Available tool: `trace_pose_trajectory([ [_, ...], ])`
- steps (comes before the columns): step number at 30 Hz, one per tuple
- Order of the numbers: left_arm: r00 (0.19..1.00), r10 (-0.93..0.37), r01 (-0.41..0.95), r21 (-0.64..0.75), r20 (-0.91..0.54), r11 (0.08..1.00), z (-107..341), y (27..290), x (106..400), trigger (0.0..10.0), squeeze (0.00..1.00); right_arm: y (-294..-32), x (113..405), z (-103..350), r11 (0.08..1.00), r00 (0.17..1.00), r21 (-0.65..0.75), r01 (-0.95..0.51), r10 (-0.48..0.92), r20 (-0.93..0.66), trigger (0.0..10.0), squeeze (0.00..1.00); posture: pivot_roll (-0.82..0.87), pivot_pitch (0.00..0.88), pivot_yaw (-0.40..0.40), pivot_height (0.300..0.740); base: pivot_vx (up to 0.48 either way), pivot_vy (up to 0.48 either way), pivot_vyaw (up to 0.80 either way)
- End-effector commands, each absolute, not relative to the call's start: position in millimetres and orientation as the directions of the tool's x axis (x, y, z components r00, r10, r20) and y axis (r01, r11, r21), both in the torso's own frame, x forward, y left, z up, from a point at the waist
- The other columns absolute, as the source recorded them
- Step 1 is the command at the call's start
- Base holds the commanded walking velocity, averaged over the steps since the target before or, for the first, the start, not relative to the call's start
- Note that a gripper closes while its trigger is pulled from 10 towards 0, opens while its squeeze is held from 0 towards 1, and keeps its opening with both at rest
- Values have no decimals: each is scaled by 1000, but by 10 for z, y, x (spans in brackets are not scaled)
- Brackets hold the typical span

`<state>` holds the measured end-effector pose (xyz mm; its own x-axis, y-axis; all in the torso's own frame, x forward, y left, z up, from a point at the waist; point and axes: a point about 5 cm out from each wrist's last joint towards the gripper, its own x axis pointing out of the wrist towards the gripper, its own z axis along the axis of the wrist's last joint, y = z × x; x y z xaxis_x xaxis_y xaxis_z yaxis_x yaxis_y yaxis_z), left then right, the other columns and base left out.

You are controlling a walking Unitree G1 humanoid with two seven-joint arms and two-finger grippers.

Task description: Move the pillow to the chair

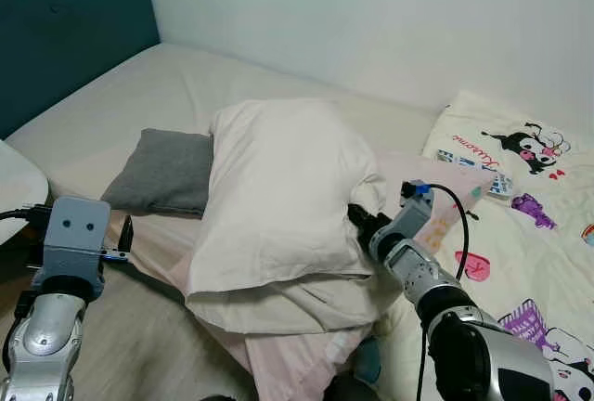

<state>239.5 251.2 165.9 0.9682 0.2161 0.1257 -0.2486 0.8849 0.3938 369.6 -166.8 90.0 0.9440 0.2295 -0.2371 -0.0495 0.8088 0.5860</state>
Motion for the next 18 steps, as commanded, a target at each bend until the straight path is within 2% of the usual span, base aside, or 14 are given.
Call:
trace_pose_trajectory([
  [1, 969, 227, -248, 379, 100, 892, 1595, 2472, 2366, 10000, 0, -1616, 3682, 870, 834, 930, 545, -89, 266, -255, 0, 0, 53, 91, -56, 635, 0, 0, 0],
  [6, 969, 238, -248, 318, 71, 915, 1504, 2367, 2355, 10000, 0, -1645, 3722, 973, 872, 929, 457, -172, 299, -220, 0, 0, 45, 63, -78, 635, 0, 0, 0],
  [11, 966, 251, -259, 285, 64, 923, 1475, 2337, 2391, 10000, 0, -1648, 3784, 1126, 848, 932, 479, -226, 331, -145, 0, 0, 35, 46, -85, 635, 0, 0, 0],
  [12, 966, 252, -259, 265, 61, 929, 1455, 2305, 2426, 10000, 0, -1654, 3840, 1290, 825, 932, 490, -281, 356, -64, 0, 0, 28, 14, -90, 640, 0, 0, 0],
  [15, 966, 252, -258, 251, 59, 933, 1438, 2276, 2458, 10000, 0, -1662, 3878, 1416, 811, 928, 488, -323, 372, -2, 0, 0, 27, 6, -91, 644, 0, 0, 0],
  [17, 966, 248, -257, 209, 71, 944, 1465, 2194, 2582, 10000, 0, -1729, 3989, 1850, 783, 913, 472, -405, 371, 169, 0, 0, 22, 0, -96, 654, 0, 0, 0],
  [18, 966, 248, -257, 209, 71, 944, 1465, 2194, 2582, 10000, 0, -1729, 3989, 1850, 783, 913, 472, -405, 371, 169, 0, 0, 22, 0, -96, 654, 0, 0, 0],
])
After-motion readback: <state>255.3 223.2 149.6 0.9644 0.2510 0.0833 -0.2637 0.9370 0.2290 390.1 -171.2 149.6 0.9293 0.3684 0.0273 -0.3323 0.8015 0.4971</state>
